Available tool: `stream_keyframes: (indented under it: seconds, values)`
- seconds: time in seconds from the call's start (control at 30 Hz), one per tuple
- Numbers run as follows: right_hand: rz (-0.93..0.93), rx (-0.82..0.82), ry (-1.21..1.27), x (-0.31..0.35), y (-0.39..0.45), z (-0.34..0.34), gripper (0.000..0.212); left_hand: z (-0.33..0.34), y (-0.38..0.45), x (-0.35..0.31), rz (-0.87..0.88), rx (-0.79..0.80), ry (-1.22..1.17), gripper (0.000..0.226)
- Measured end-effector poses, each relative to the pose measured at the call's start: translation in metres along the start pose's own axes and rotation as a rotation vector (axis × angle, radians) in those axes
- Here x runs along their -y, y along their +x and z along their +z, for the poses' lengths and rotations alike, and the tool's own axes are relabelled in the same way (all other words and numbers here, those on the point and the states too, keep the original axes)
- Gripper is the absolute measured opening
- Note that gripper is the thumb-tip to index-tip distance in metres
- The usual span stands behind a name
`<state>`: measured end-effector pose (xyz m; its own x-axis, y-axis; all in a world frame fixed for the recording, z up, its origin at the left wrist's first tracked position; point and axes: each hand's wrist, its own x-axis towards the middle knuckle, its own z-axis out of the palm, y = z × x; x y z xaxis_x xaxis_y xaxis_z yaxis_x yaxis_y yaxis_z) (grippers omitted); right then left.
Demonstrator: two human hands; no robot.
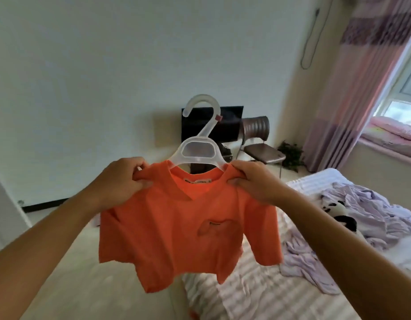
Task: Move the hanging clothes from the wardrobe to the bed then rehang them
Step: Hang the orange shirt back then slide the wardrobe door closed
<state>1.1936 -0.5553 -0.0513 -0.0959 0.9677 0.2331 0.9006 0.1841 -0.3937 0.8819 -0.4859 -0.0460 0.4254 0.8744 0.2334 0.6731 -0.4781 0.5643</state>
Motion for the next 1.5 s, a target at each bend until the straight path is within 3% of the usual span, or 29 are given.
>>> stream_keyframes:
  seconds: [0.2, 0.33, 0.4, 0.73, 0.9, 1.07, 1.23, 1.5]
  values:
    - [-0.197, 0.102, 0.08, 0.131, 0.038, 0.048, 0.005, -0.091, -0.109, 0.069, -0.167, -0.179, 0.068, 0.013]
    - [-0.334, 0.142, 0.124, 0.236, 0.046, 0.087, 0.016, -0.155, -0.196, 0.115, -0.294, -0.246, 0.1, 0.014]
    - [-0.386, 0.181, 0.126, 0.288, 0.046, 0.106, 0.007, -0.187, -0.241, 0.135, -0.351, -0.276, 0.116, 0.016]
    - [-0.719, 0.366, 0.224, 0.534, 0.039, 0.192, 0.008, -0.318, -0.45, 0.201, -0.588, -0.527, 0.234, 0.011]
    - [-0.909, 0.405, 0.244, 0.644, 0.031, 0.231, 0.004, -0.362, -0.535, 0.223, -0.717, -0.674, 0.291, 0.013]
    - [-1.098, 0.454, 0.24, 0.746, 0.026, 0.271, 0.025, -0.4, -0.605, 0.241, -0.872, -0.762, 0.375, 0.008]
    - [-1.275, 0.53, 0.28, 0.843, 0.019, 0.314, 0.011, -0.439, -0.674, 0.262, -1.025, -0.831, 0.443, 0.007]
    - [-1.474, 0.693, 0.359, 0.989, -0.008, 0.365, 0.01, -0.485, -0.774, 0.279, -1.221, -0.94, 0.524, 0.01]
